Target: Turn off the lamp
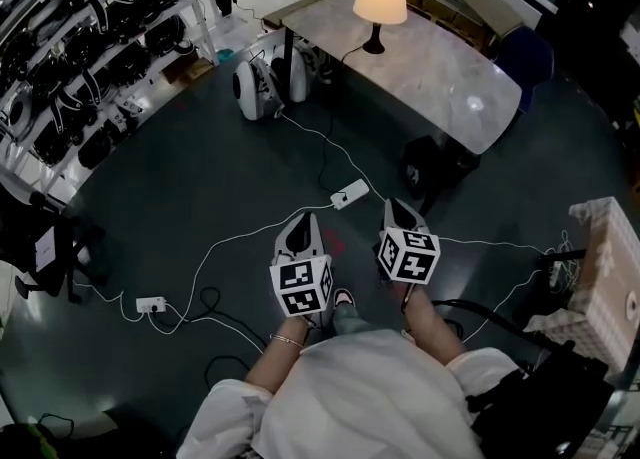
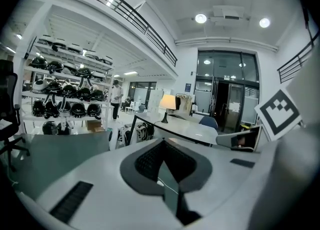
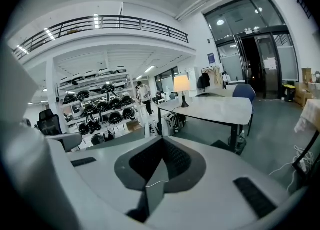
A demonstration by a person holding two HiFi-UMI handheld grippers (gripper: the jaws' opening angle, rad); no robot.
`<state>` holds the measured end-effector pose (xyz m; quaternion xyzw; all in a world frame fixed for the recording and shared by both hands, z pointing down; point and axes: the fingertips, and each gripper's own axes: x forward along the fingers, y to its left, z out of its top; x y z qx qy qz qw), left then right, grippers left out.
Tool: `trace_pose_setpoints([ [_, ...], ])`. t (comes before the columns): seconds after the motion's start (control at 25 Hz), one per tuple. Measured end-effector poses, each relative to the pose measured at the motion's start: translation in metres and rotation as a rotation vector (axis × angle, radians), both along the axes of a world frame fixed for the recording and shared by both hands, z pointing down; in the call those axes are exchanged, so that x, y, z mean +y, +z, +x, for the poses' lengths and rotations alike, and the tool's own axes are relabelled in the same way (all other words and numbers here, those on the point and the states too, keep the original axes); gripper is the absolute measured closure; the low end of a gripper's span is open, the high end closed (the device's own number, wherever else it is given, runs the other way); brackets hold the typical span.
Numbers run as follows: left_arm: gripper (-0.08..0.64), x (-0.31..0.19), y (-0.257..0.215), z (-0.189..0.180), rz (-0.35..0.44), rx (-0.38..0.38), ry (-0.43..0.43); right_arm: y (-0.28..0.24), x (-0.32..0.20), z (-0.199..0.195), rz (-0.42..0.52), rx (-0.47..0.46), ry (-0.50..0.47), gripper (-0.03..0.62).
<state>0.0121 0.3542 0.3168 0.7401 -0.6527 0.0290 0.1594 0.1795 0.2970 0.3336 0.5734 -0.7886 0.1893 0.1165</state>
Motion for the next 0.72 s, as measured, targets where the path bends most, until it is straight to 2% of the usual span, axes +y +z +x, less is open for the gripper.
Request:
trace_pose_setpoints([
  [0.4,0.554,-0.08,-0.008,0.005,0.02,-0.022,-0.004,-0.002,-0.08,0.008,0.005,-0.013,-0.007,0.594],
  [0.72,0.554,-0.135,-0.008,0.016,0.035,-0.011,-0.006,0.001,-0.133,0.023,0.001,0.001,-0.012,0.594],
])
